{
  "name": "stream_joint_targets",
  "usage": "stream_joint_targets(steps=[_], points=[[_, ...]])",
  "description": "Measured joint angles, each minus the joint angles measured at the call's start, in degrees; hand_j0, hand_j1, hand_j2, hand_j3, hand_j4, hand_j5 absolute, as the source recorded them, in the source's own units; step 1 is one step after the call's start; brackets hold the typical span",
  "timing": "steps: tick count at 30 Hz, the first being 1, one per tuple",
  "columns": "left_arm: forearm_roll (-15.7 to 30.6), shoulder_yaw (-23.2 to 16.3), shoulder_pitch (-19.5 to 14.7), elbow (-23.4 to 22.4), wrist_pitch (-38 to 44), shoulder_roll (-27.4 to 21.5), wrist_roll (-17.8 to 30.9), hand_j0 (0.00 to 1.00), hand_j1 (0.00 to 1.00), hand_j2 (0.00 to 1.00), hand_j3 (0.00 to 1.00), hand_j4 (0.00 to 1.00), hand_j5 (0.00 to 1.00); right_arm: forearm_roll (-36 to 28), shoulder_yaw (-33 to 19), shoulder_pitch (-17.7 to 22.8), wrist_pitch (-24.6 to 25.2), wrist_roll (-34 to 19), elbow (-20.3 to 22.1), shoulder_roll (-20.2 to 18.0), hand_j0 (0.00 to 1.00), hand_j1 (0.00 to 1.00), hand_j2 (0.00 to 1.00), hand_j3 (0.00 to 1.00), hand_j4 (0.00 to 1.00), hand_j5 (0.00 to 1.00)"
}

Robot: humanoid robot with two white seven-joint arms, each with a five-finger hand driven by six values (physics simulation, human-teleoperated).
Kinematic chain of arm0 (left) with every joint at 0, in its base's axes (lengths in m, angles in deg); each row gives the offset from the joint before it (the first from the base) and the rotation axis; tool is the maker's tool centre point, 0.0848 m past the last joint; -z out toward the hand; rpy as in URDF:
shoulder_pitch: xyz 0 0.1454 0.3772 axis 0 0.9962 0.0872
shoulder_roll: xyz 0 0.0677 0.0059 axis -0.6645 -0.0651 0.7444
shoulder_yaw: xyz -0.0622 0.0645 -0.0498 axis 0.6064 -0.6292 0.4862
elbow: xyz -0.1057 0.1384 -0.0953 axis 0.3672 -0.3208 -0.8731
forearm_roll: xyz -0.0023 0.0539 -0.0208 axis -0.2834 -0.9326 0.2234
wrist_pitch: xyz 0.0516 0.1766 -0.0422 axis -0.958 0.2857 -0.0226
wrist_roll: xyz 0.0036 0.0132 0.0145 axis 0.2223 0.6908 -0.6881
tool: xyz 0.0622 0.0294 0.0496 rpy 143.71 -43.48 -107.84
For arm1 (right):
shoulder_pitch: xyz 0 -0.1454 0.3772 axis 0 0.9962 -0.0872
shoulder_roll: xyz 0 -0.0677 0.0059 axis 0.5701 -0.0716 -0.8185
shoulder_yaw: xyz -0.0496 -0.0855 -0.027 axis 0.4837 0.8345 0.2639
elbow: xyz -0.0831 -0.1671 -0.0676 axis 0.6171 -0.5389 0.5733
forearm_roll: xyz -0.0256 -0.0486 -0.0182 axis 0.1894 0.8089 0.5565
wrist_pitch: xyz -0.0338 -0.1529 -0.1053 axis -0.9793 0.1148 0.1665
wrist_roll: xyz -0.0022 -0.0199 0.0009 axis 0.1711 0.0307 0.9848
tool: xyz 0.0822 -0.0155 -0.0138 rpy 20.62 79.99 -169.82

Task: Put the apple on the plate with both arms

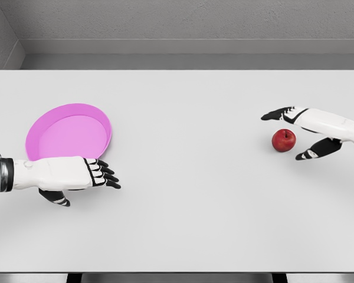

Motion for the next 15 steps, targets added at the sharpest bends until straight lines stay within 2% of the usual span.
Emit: stream_joint_targets(steps=[15], points=[[-0.03, 0.00, 0.00, -0.44, 0.00, 1.65, 1.13, 1.00, 1.00, 1.00, 1.00, 1.00, 1.00, 0.61, 2.48, -2.02, 0.00, 0.00, -5.35, 3.08, 0.99, 0.99, 0.99, 0.99, 0.99, 0.99]])
